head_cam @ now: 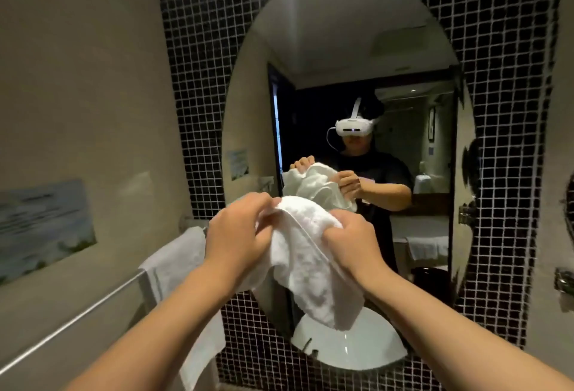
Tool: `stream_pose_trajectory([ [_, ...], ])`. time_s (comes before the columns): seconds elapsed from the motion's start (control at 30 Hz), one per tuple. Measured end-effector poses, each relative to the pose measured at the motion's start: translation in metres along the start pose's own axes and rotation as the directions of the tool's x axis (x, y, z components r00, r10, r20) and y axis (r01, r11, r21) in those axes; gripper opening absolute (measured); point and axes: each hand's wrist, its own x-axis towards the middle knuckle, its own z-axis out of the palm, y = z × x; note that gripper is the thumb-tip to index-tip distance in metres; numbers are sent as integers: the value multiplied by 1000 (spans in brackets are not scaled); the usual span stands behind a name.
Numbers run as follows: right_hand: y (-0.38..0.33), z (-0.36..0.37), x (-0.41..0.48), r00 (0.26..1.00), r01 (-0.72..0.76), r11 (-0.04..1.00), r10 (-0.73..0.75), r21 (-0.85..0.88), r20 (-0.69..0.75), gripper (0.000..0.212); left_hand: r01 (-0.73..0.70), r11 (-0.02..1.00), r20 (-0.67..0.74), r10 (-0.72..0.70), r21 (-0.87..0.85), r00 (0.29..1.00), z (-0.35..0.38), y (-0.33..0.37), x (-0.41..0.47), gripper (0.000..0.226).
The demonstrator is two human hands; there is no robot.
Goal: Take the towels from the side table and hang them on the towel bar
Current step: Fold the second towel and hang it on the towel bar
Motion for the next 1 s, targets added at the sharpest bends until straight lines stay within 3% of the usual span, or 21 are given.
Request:
stream_pose_trajectory([
  [0.1,-15,9,2,997,64,993,-69,98,42,31,59,997,-12,-60,-40,998,-16,-6,14,24],
  [0.23,-42,28,6,978,34,955,-92,294,185,14,123,991,17,-122,-46,992,-33,0,28,32],
  [0.3,-52,38,7,969,-42,909,-64,416,238,30,123,991,112,-116,-50,987,-32,-1,28,27],
  [0.37,-61,44,7,963,-110,850,-37,515,267,22,123,988,237,-97,-98,967,-26,1,24,22],
  [0.4,-66,46,7,959,-122,828,-43,547,279,14,160,972,287,-106,-172,952,-25,6,22,21],
  [0.47,-72,45,11,959,-97,819,-76,566,274,18,316,857,434,-123,-407,892,-28,11,13,22],
  [0.53,-78,38,20,967,-30,837,-115,546,229,15,504,690,653,-60,-520,755,-32,7,0,26],
  [0.63,-89,20,32,975,151,880,-207,451,77,22,581,655,804,69,-483,591,-21,-11,-21,24],
  [0.7,-96,6,36,960,275,885,-273,375,-58,23,608,647,835,83,-460,544,-14,-26,-36,28],
  [0.77,-99,-4,39,928,368,884,-331,288,-170,22,662,604,862,83,-443,501,-2,-35,-42,53],
  [0.9,-94,-21,51,862,446,890,-402,88,-308,20,658,547,837,165,-518,521,11,-30,-41,41],
  [1.0,-86,-32,60,836,452,889,-451,-74,-312,20,691,467,780,-6,-551,626,23,-15,-31,19],
])
